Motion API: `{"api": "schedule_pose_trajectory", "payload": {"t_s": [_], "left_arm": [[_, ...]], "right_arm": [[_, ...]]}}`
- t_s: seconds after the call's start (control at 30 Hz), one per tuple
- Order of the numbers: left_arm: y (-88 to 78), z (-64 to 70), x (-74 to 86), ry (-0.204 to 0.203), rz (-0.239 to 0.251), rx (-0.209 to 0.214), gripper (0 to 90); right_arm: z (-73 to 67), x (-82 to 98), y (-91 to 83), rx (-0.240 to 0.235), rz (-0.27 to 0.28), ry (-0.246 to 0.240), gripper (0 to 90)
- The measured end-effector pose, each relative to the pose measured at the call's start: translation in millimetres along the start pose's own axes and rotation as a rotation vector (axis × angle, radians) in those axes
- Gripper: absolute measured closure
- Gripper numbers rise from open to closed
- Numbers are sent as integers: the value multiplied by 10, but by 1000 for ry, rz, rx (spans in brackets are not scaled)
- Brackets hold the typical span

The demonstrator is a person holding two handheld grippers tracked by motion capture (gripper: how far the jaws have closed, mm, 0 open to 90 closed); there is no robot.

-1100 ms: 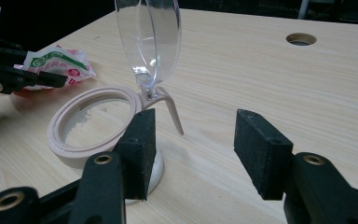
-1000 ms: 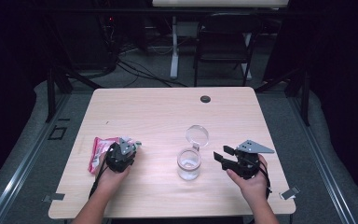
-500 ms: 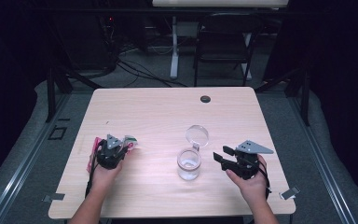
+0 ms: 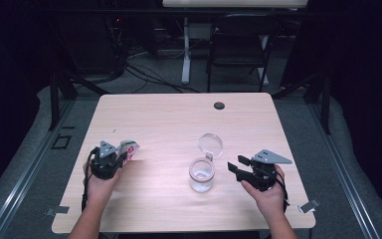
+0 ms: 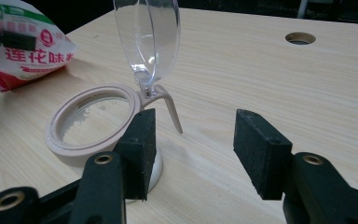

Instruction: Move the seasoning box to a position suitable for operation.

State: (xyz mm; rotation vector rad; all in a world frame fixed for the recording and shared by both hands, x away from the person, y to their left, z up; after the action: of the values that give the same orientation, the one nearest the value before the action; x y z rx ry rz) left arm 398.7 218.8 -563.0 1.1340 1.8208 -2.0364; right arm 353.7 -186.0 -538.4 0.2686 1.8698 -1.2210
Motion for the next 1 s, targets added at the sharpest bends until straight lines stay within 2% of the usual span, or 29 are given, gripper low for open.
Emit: {"api": "schedule_pose_trajectory", "payload": {"t_s": [0.07,0.3,0.57,0.73,1.0], "left_arm": [[-61,-57,-3,-7,15,-8,900],[-228,-225,15,-71,55,-4,900],[-343,-367,-46,-66,56,-23,900],[-420,-472,-146,-38,52,-57,900],[-559,-725,-337,-55,53,-82,900]], "right_arm": [[7,-1,1,1,-3,1,488],[-10,-16,33,-8,-5,-4,488],[3,-35,49,-14,-1,2,488],[8,-35,57,-13,-7,1,488],[42,-37,42,-13,-6,8,488]]}}
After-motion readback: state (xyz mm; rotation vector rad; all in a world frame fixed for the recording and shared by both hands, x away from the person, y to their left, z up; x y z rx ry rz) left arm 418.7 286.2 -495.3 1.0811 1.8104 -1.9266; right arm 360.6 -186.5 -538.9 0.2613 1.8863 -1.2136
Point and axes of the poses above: each handheld gripper's, and its own axes: y roughly forward along the jaws, x roughly out of its underside, z roughly to its right, the point moved 7 cm from there along y, roughly forward along the jaws, and after that the axes turned 13 degrees about -z, right-handed, at the moved point
